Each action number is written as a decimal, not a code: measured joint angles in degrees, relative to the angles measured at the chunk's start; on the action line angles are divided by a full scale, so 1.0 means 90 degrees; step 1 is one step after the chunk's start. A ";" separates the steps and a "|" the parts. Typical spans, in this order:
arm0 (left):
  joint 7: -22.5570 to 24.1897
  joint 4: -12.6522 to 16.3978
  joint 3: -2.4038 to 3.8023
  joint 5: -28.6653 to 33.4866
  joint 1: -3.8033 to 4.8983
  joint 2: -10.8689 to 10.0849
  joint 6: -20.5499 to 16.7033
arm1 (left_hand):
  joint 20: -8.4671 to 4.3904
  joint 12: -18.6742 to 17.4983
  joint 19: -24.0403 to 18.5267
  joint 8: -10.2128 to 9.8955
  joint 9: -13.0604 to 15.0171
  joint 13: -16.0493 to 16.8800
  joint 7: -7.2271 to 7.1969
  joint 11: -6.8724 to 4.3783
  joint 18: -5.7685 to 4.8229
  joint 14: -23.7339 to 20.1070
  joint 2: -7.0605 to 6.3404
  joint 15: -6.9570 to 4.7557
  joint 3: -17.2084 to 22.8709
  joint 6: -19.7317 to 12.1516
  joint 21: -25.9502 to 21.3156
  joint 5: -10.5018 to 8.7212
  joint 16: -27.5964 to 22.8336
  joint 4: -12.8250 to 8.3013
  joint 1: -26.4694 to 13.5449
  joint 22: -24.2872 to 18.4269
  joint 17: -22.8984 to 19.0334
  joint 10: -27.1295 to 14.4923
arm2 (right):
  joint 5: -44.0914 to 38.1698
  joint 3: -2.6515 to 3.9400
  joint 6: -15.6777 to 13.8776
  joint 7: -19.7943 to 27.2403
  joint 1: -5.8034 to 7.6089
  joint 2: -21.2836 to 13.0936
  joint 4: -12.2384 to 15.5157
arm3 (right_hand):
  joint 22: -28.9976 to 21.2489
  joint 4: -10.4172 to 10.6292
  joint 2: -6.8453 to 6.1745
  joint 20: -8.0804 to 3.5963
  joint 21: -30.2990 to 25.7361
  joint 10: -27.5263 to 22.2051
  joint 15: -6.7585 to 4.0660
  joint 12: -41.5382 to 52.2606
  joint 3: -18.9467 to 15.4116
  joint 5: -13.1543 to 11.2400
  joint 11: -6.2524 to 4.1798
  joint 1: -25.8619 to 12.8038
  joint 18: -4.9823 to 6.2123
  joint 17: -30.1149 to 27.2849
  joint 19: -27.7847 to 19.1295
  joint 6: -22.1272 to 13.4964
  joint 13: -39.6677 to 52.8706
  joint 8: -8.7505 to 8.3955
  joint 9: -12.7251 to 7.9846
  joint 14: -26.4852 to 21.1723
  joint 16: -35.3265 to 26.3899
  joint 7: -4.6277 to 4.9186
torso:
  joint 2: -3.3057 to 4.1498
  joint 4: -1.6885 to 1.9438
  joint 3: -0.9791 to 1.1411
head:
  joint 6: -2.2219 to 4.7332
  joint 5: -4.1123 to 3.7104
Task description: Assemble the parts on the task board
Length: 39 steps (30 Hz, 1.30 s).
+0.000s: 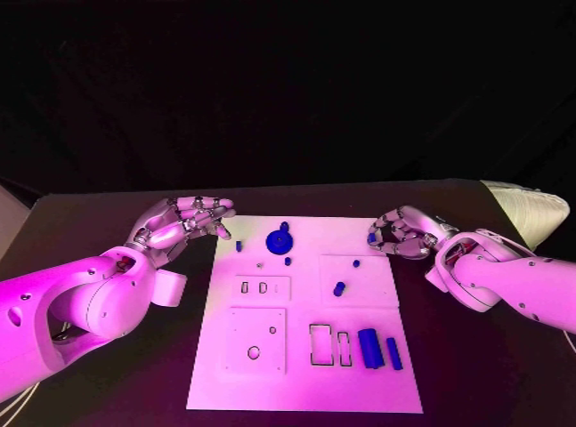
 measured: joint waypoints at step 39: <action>-0.0029 -0.0061 -0.0001 0.0000 0.0000 0.0011 0.0001 | 0.0019 0.0000 -0.0019 0.0000 0.0008 0.0005 0.0000 0.0000 0.0000 0.0000 0.0000 0.0000 0.0000 0.0000 0.0048 0.0000 0.0029 0.0000 0.0000 0.0013 0.0003 0.0000 | -0.0109 0.0038 -0.0710 -0.0889 0.0527 -0.0052 0.1465 | 0.0002 0.0011 -0.0026 -0.0238 0.0204 -0.0011 -0.0250 0.0198 0.0763 -0.0319 -0.0260 -0.0300 0.0000 -0.0002 -0.0012 0.0345 0.0000 0.0561 0.0078 0.0000 0.0000 -0.0214 | -0.0043 -0.0016 -0.0031 | -0.0018 0.0070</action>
